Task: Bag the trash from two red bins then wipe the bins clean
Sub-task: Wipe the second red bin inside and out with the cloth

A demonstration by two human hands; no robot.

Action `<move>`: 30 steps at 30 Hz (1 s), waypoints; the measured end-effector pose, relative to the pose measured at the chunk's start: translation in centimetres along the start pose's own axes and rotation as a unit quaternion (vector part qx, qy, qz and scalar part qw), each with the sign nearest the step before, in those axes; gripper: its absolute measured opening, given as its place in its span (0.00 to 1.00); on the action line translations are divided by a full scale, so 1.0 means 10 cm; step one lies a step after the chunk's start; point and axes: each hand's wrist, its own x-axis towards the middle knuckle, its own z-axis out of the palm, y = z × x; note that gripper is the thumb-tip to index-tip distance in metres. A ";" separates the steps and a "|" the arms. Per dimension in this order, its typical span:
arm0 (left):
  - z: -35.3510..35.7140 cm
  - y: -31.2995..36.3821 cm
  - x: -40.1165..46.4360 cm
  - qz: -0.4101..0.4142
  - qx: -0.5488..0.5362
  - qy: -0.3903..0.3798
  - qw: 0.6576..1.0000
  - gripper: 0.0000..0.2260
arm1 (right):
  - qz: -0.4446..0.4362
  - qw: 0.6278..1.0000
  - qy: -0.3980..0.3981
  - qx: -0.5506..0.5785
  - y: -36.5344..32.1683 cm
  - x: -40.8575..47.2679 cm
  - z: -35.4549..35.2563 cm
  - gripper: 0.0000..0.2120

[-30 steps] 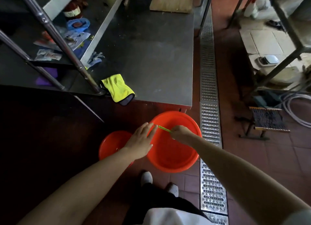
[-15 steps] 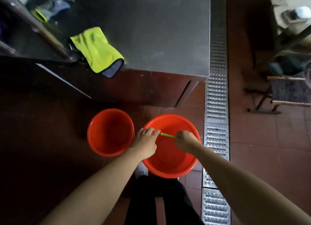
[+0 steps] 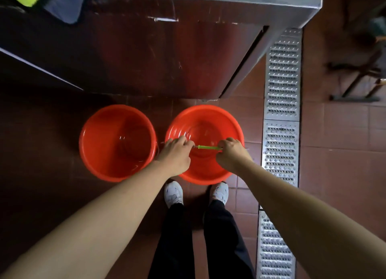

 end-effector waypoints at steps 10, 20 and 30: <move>0.00 -0.19 0.53 -0.010 0.009 0.035 0.999 0.22 | -0.003 0.998 0.068 0.015 0.06 0.61 0.02 0.17; 0.37 -0.27 0.17 -0.029 -0.007 -0.045 0.999 0.20 | 0.044 0.996 -0.067 -0.041 0.29 0.29 0.35 0.12; 0.34 -0.77 -0.40 -0.090 -0.024 0.009 0.996 0.13 | 0.015 0.999 -0.037 -0.020 -0.47 0.10 0.58 0.08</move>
